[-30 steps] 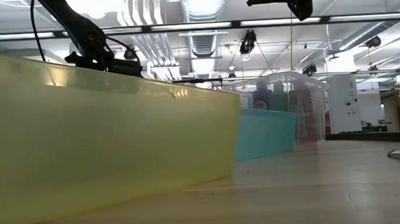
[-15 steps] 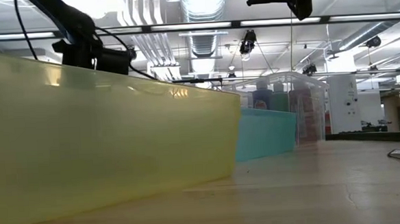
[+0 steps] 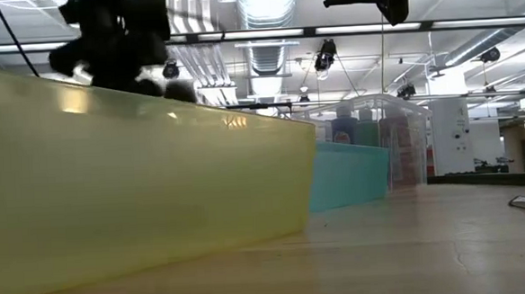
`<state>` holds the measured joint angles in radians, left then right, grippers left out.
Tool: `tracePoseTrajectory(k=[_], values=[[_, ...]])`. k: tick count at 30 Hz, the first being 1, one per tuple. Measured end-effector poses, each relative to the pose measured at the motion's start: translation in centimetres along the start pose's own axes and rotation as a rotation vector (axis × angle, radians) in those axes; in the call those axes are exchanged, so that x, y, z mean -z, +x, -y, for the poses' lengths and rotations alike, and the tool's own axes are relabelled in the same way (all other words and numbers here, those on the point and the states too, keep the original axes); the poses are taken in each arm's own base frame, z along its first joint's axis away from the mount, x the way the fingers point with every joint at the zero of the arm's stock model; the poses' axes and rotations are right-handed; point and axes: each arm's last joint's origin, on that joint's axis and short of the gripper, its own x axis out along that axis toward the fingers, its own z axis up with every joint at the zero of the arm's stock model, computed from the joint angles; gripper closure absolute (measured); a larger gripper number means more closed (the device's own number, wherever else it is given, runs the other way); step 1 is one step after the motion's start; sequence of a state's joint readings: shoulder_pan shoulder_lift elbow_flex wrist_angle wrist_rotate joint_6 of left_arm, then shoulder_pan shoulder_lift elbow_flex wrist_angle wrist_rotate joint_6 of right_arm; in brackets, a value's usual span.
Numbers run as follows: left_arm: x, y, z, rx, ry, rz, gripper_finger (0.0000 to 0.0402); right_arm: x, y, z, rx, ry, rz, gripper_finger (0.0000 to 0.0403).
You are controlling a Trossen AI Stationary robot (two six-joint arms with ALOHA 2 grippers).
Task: Pick & Place Paint Supplies
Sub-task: Put the black highlighter brush into the green bin
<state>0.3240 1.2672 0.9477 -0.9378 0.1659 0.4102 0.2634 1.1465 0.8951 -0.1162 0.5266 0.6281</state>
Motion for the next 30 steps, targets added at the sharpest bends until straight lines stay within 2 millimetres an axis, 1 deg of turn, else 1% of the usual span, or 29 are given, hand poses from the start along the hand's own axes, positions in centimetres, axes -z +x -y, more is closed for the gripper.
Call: tracePoseTrajectory(k=[3, 7, 9, 11, 14, 16, 18, 26, 30], values=[[-2.8, -0.6, 1.4, -0.003, -0.038, 0.110, 0.0365, 0.0, 0.0, 0.0, 0.000, -0.004, 0.000, 0.0232], [-6.9, -0.2, 2.9, 0.030, -0.149, 0.248, 0.0365, 0.0, 0.0, 0.0, 0.001, -0.005, -0.001, 0.0232], [-8.8, 0.2, 2.9, 0.049, -0.238, 0.310, 0.0366, 0.0, 0.0, 0.0, 0.001, -0.005, -0.001, 0.0232], [-10.4, 0.9, 2.6, 0.061, -0.333, 0.340, 0.0365, 0.0, 0.0, 0.0, 0.001, -0.005, -0.001, 0.0232], [-12.1, 2.1, 2.0, 0.075, -0.451, 0.326, 0.0366, 0.0, 0.0, 0.0, 0.001, -0.007, -0.001, 0.0232], [-12.8, 3.1, 1.6, 0.082, -0.504, 0.302, 0.0364, 0.0, 0.0, 0.0, 0.000, -0.007, -0.001, 0.0232], [-13.0, 4.3, 1.5, 0.083, -0.536, 0.268, 0.0357, 0.0, 0.0, 0.0, 0.000, -0.007, -0.001, 0.0232], [-13.0, 8.6, 1.2, 0.094, -0.581, 0.145, 0.0349, 0.0, 0.0, 0.0, -0.001, -0.007, 0.000, 0.0232], [-12.9, 9.9, 1.0, 0.089, -0.587, 0.106, 0.0348, 0.0, 0.0, 0.0, -0.004, -0.007, -0.002, 0.0232]])
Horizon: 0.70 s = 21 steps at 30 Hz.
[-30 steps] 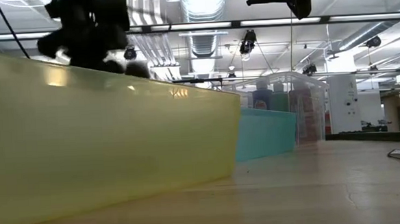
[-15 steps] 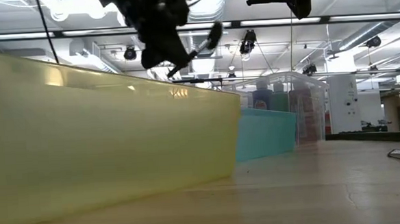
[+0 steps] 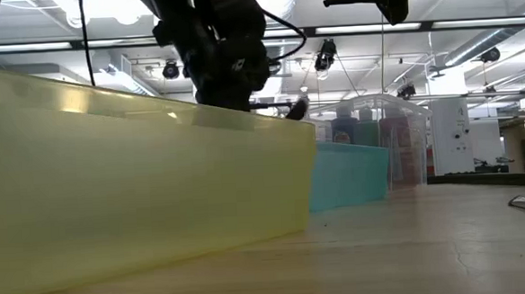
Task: Pick & Place Paint Supplies
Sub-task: Put the black highlighter brush into the green bin
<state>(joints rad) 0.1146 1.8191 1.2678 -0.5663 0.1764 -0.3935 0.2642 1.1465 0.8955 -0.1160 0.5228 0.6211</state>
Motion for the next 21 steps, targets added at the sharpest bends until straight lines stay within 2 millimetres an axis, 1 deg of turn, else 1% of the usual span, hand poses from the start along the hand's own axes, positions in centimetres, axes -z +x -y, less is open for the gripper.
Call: tracePoseTrajectory(k=[4, 15, 17, 21], values=[[0.04, 0.58, -0.09, -0.004, -0.001, -0.011, 0.0348, 0.00, 0.00, 0.00, -0.001, 0.000, 0.000, 0.0232], [0.00, 0.54, -0.19, -0.029, -0.009, 0.000, 0.0342, 0.01, 0.00, -0.02, -0.006, -0.002, -0.004, 0.0232], [0.03, 0.54, -0.20, -0.030, -0.010, -0.003, 0.0329, 0.00, -0.01, -0.02, -0.006, -0.004, -0.004, 0.0232], [0.03, 0.54, -0.19, -0.026, -0.006, -0.005, 0.0279, 0.00, -0.01, -0.02, -0.006, -0.005, -0.004, 0.0232]])
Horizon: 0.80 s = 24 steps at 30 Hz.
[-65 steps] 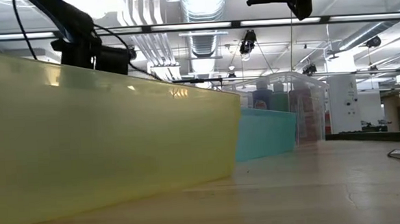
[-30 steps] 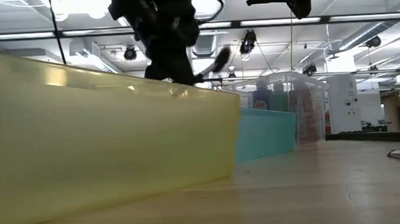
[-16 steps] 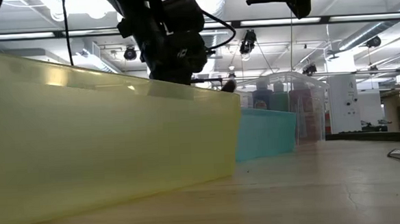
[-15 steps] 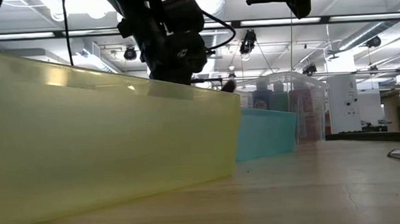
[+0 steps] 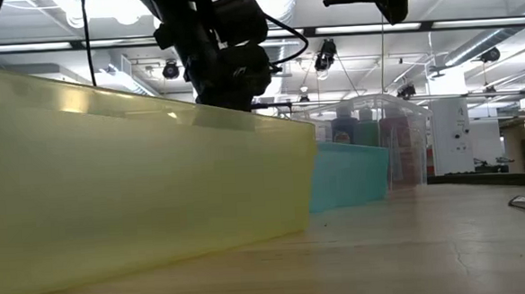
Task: Pick & Place Paint Supplies
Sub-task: Put the black highlighter brush into the green bin, then put the black foundation brush into the green bin
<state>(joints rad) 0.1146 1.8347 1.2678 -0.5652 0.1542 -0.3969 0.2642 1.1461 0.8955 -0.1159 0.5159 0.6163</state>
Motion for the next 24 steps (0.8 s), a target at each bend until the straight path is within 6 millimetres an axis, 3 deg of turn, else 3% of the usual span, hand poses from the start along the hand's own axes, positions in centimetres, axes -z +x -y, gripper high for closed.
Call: tracePoseTrajectory(k=[6, 11, 17, 24], values=[[-0.1, -0.5, 0.1, 0.000, -0.002, 0.014, 0.0241, 0.0, 0.0, 0.0, 0.000, 0.001, 0.000, 0.0232], [-0.7, -3.6, -0.3, -0.073, -0.032, 0.083, 0.0251, 0.0, 0.0, 0.0, 0.001, 0.008, 0.000, 0.0232], [-0.6, -6.8, -3.4, -0.161, -0.133, 0.071, 0.0295, 0.0, 0.0, 0.0, 0.003, 0.008, -0.003, 0.0232], [-0.1, -6.8, -7.2, -0.230, -0.245, 0.008, 0.0321, 0.0, 0.0, 0.0, 0.005, 0.008, -0.002, 0.0232]])
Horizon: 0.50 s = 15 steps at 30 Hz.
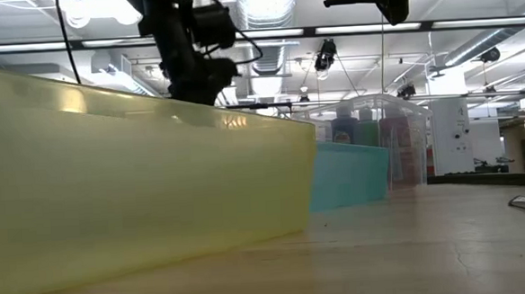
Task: Pick & Place Paint Supplies
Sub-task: Put the black foundation brush into the green bin
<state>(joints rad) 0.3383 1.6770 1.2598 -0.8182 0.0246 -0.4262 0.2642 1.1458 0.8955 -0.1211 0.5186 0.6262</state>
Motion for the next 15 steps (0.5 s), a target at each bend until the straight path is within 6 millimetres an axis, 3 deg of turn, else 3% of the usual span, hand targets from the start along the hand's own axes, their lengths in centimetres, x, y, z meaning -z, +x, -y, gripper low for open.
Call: tracePoseTrajectory(k=[10, 15], values=[[3.1, 4.2, -1.9, -0.033, -0.134, -0.056, 0.0322, 0.0, 0.0, 0.0, 0.004, 0.001, 0.003, 0.0232], [4.2, 5.4, -2.4, -0.038, -0.188, -0.072, 0.0316, 0.0, 0.0, 0.0, 0.005, -0.002, 0.003, 0.0232]])
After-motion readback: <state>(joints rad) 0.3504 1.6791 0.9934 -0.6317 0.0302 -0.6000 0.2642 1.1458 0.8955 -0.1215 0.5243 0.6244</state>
